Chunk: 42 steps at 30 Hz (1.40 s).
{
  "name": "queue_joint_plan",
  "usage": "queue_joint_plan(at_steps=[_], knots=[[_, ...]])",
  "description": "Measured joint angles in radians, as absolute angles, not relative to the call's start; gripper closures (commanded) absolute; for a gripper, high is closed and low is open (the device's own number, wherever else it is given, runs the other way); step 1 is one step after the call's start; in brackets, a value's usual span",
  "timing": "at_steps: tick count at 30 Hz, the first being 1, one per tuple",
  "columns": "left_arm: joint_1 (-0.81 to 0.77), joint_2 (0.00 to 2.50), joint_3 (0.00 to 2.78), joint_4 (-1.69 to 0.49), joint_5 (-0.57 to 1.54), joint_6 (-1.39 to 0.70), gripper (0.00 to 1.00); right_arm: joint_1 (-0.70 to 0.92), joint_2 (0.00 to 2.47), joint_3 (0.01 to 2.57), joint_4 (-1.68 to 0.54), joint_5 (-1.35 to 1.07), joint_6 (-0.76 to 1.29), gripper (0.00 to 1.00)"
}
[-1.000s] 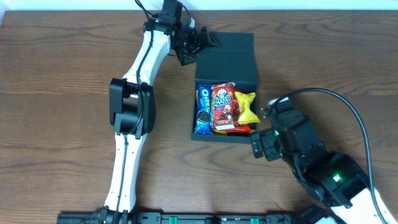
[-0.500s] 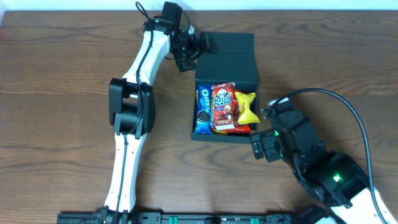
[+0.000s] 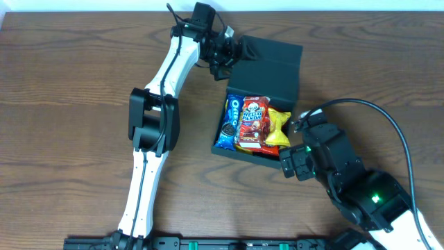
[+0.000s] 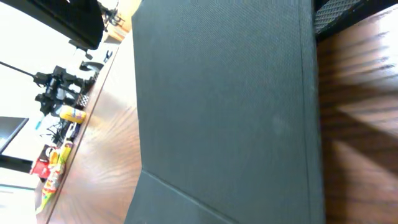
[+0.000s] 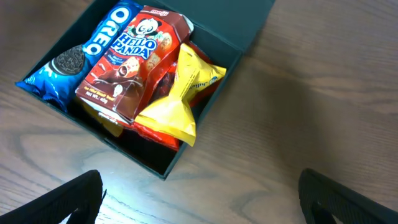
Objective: Pack container
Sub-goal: 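Grasp the lid edge with the left gripper and swing it over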
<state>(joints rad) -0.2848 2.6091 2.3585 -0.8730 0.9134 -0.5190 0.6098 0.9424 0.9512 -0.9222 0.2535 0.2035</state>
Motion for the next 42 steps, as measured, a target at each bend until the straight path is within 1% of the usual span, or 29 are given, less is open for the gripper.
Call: queue_joint_plan(at_steps=[7,13,21,30,42], knots=[[-0.264,2.609,2.358,-0.993,0.864,-0.494,0.05,0.610,0.942,0.951,-0.923,0.253,0.204,0.01],[-0.259,2.609,2.358,-1.000,0.865,-0.431,0.05,0.610,0.942,0.951,-0.923,0.253,0.204,0.01],[-0.337,2.609,2.358,-0.983,0.911,-0.384,0.05,0.610,0.942,0.951,-0.922,0.253,0.204,0.01],[-0.350,2.612,2.358,-0.830,1.029,-0.373,0.04,0.610,0.942,0.951,-0.922,0.253,0.204,0.01],[-0.349,2.626,2.358,-0.686,1.222,-0.358,0.04,0.610,0.942,0.951,-0.921,0.253,0.204,0.01]])
